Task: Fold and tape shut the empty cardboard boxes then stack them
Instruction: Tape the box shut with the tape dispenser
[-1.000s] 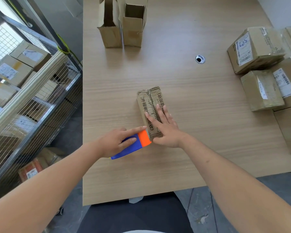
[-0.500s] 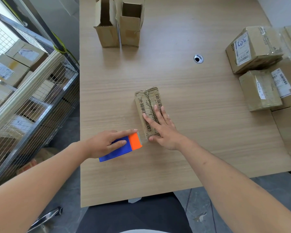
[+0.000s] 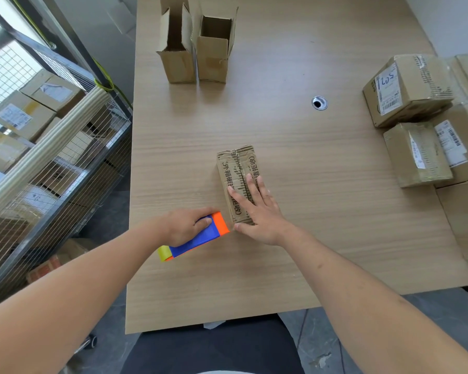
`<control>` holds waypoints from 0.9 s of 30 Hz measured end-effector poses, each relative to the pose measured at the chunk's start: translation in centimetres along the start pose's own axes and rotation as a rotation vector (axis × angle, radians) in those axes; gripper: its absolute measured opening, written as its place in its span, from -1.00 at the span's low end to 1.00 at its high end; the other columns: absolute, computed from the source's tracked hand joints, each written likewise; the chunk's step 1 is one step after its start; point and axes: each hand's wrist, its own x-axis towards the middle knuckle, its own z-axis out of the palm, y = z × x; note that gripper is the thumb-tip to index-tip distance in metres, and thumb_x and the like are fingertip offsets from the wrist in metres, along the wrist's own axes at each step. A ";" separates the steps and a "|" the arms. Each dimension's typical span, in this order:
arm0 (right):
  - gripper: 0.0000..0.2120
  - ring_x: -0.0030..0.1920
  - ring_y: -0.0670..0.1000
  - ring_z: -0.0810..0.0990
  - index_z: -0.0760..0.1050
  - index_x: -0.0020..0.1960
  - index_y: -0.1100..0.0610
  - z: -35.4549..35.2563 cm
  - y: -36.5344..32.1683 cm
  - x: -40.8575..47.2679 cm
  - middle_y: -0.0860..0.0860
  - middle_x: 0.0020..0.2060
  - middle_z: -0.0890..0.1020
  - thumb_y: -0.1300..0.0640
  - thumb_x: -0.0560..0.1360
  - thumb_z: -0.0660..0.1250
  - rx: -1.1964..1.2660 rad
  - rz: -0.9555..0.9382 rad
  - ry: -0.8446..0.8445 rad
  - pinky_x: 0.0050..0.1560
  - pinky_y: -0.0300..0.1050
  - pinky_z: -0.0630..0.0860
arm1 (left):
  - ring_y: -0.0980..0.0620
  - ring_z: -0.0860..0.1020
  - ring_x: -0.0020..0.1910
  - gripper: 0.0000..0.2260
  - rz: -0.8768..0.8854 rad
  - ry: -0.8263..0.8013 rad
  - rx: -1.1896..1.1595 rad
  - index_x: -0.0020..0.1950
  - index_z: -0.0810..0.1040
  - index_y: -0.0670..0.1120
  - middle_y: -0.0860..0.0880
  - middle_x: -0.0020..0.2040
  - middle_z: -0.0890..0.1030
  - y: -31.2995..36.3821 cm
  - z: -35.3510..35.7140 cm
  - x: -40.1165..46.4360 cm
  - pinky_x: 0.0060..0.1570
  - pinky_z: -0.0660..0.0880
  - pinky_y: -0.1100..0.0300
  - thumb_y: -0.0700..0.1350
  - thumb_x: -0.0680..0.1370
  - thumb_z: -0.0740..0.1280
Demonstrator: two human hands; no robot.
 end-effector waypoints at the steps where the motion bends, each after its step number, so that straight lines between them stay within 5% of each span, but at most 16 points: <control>1: -0.12 0.47 -0.02 -0.63 -0.26 0.58 -0.39 0.0 -0.1 -0.1 -0.05 0.56 -0.48 -0.22 0.54 0.32 0.003 0.005 0.011 0.55 0.10 -0.36 | -0.10 0.40 0.44 -0.58 -0.016 0.001 0.000 0.61 0.17 0.26 0.02 0.54 0.41 -0.5 -0.1 -0.1 0.36 0.30 0.07 0.11 0.74 0.04; 7: -0.13 0.60 0.03 -0.41 -0.11 0.60 -0.34 1.1 -0.7 -0.4 -0.05 0.64 -0.29 -0.30 0.48 0.35 -0.095 0.043 0.193 0.58 0.12 -0.14 | -0.08 0.42 0.43 -0.59 -0.042 0.105 -0.108 0.58 0.16 0.35 0.08 0.52 0.41 -2.1 -0.9 -1.3 0.38 0.32 0.03 0.11 0.73 0.08; 16: -0.09 0.62 0.31 0.05 0.08 0.65 -0.10 3.4 -0.3 0.1 0.24 0.63 0.08 -0.41 0.43 0.30 -0.389 0.013 0.396 0.41 0.30 0.35 | -0.04 0.50 0.21 -0.57 -0.035 0.260 -0.177 0.59 0.13 0.36 0.09 0.41 0.51 -0.9 -1.6 -2.7 0.20 0.40 0.05 0.06 0.74 0.08; 21: -0.04 0.62 0.31 0.02 0.07 0.66 -0.10 3.1 -0.2 0.0 0.25 0.63 0.06 -0.45 0.41 0.32 -0.411 -0.004 0.363 0.46 0.33 0.28 | -0.05 0.53 0.13 -0.55 -0.017 0.319 -0.192 0.56 0.05 0.46 0.07 0.34 0.55 -0.8 -1.1 -2.9 0.19 0.46 -0.03 0.10 0.73 0.07; 27: -0.13 0.64 0.17 -0.19 0.08 0.53 -0.07 0.4 -1.9 -0.3 0.14 0.64 -0.09 0.08 0.34 0.45 -0.310 0.068 0.203 0.57 0.30 -0.22 | 0.06 0.50 -0.15 -0.52 0.063 0.408 -0.226 0.58 0.05 0.43 -0.05 -0.02 0.56 0.1 -1.7 -3.6 -0.17 0.38 0.27 0.06 0.73 0.10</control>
